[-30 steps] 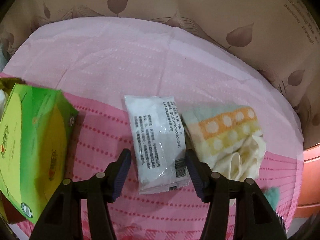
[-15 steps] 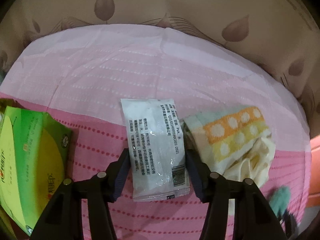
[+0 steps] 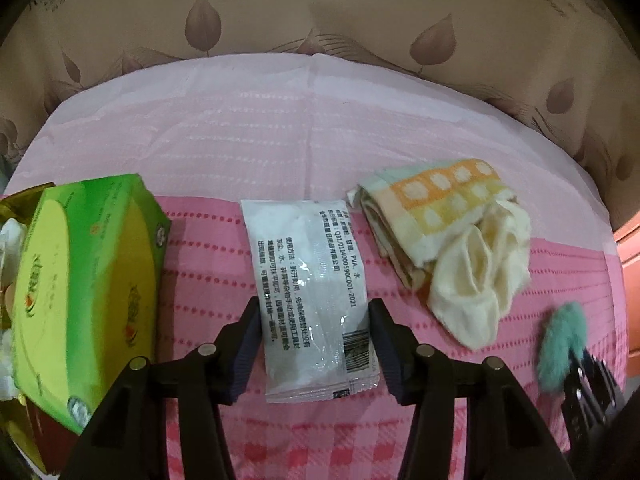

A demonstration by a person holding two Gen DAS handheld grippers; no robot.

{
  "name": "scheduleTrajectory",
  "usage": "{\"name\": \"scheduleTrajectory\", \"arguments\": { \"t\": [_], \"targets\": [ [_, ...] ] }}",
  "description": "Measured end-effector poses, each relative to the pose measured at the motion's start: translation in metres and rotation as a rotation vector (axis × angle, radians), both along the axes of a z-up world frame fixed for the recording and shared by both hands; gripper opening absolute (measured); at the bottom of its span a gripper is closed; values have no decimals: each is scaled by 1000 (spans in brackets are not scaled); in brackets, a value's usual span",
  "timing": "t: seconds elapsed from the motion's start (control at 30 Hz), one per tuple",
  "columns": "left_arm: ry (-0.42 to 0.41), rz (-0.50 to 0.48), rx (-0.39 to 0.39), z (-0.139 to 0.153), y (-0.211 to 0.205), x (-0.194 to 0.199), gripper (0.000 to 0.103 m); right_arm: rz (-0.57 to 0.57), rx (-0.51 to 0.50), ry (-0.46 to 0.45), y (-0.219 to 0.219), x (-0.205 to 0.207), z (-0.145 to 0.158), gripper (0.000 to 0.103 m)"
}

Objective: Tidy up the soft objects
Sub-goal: 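Carry the white packet into the gold tin and open the left gripper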

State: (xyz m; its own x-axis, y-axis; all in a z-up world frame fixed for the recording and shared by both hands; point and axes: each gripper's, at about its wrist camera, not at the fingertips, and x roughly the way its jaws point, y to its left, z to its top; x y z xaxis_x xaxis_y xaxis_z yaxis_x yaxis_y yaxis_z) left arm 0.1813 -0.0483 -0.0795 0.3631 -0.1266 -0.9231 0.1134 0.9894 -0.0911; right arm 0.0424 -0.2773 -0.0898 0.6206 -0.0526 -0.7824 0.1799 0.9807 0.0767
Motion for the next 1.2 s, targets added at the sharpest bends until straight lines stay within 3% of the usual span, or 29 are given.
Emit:
{"name": "scheduleTrajectory", "arguments": {
  "t": [0.57, 1.0, 1.2],
  "targets": [
    [-65, -94, 8, 40, 3, -57, 53, -1, 0, 0, 1, 0, 0, 26],
    [-111, -93, -12, 82, 30, -70, 53, -1, 0, 0, 0, 0, 0, 26],
    [-152, -57, 20, 101, 58, -66, 53, -2, 0, 0, 0, 0, 0, 26]
  ]
}}
